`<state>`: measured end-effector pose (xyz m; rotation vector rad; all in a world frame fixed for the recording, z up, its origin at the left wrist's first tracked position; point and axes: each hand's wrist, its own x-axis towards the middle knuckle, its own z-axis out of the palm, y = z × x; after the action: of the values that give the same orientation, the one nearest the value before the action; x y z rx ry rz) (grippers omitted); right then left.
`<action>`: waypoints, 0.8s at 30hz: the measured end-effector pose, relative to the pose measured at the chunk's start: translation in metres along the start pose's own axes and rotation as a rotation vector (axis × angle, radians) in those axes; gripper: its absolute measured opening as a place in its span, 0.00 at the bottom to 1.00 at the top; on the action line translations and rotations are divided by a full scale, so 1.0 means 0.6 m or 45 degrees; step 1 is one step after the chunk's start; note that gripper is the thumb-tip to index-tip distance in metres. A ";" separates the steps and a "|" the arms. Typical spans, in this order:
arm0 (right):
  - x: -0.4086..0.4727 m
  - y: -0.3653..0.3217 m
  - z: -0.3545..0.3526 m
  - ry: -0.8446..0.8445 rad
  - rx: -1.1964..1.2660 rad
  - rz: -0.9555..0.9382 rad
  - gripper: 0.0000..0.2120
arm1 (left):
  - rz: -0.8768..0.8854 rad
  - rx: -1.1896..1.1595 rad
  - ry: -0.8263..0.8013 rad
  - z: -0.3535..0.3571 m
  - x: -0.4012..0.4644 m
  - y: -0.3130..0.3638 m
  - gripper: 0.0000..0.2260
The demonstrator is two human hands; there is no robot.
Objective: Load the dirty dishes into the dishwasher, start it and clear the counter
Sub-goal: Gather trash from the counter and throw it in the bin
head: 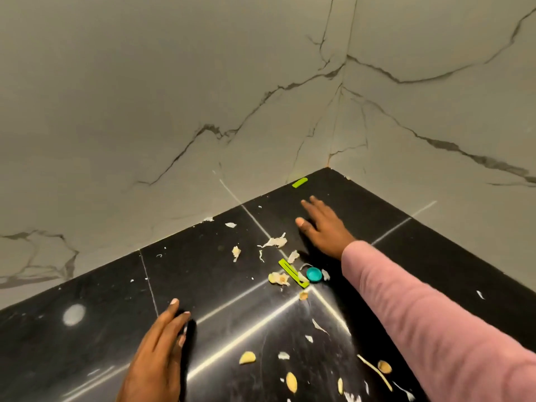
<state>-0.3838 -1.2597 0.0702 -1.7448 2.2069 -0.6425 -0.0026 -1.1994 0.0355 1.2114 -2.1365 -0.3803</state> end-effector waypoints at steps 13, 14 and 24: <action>0.233 -0.002 0.051 0.012 -0.325 0.203 0.32 | 0.192 0.055 0.137 0.014 0.017 -0.041 0.17; 0.224 -0.022 0.058 -0.001 -0.338 0.157 0.32 | 0.160 0.066 0.123 0.012 0.015 -0.039 0.16; 0.022 -0.176 0.108 -0.544 -0.260 -0.784 0.21 | -0.087 0.083 -0.075 -0.001 0.001 -0.015 0.18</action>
<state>-0.2674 -1.3034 0.0665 -2.4170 1.4866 -0.1219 0.0033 -1.2043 0.0313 1.3280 -2.1771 -0.3831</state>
